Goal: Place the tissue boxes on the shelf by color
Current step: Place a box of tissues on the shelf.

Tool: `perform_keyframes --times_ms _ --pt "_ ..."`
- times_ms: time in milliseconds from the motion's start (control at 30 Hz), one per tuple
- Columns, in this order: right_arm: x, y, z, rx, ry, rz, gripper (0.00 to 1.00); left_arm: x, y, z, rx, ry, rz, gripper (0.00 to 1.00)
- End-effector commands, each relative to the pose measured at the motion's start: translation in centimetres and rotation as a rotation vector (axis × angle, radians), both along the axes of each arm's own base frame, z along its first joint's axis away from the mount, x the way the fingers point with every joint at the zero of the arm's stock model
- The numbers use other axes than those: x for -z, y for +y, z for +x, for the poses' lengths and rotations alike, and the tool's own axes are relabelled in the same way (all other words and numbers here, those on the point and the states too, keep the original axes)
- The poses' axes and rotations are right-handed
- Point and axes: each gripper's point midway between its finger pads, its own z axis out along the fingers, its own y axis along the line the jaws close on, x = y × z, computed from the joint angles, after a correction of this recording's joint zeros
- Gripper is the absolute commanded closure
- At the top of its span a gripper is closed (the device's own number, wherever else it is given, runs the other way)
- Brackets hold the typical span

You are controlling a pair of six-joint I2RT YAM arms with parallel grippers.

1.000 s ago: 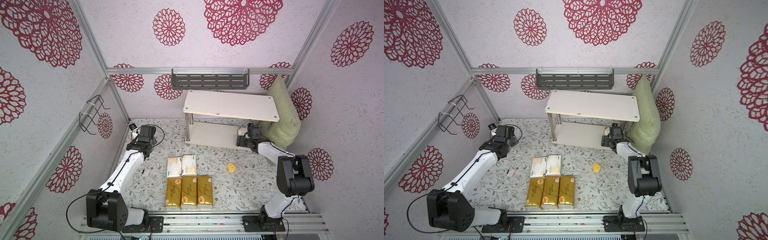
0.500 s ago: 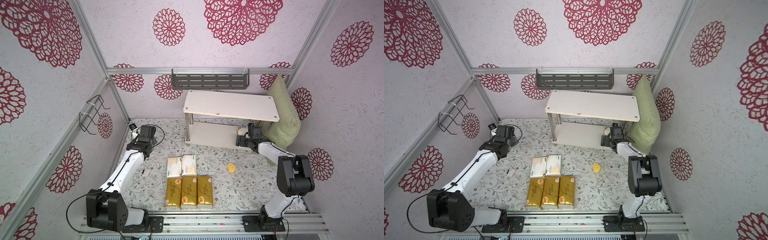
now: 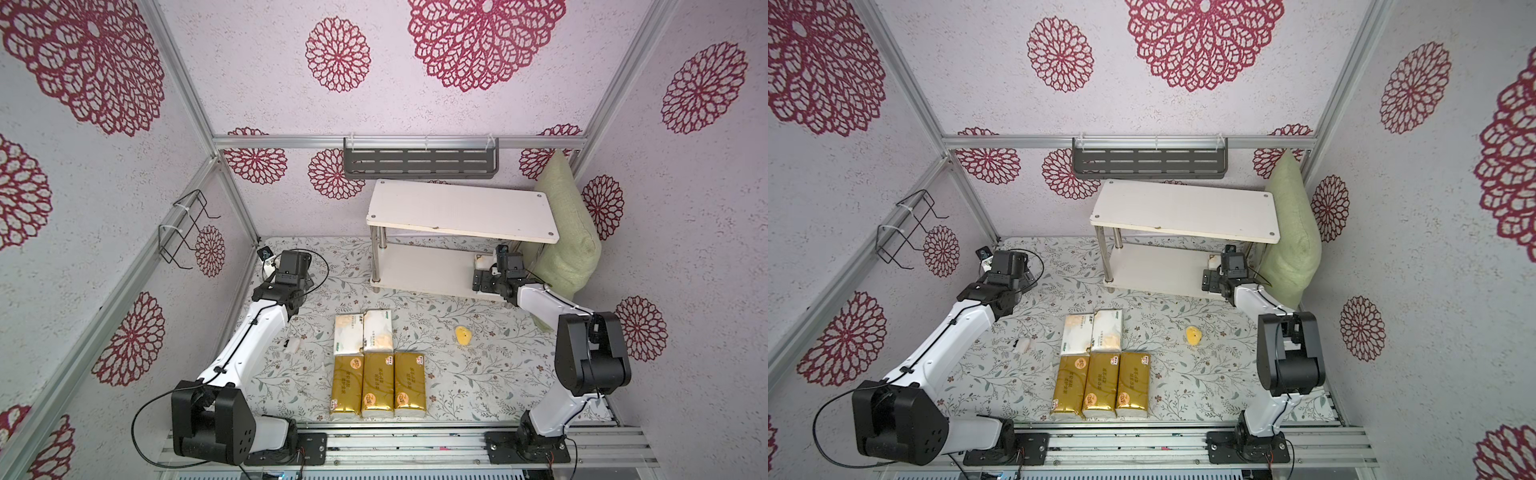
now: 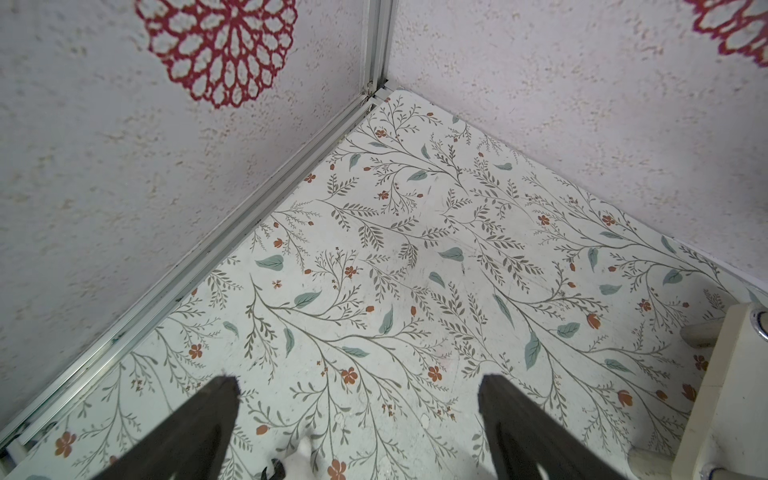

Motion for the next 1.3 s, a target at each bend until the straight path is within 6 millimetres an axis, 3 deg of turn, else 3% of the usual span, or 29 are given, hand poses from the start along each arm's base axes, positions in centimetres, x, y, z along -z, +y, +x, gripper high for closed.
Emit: perform_keyframes --times_ms 0,800,1267 --pt "-3.7 -0.3 0.5 -0.004 -0.088 -0.008 0.01 -0.9 -0.4 -0.2 0.016 -0.02 0.005 0.03" --pt "-7.4 -0.3 -0.2 -0.012 -0.146 -0.006 0.01 -0.8 -0.7 0.1 0.027 -0.025 -0.009 0.03" --pt "-8.5 1.8 -1.9 -0.056 -0.175 0.044 0.01 -0.9 -0.8 0.5 0.031 -0.03 -0.018 0.03"
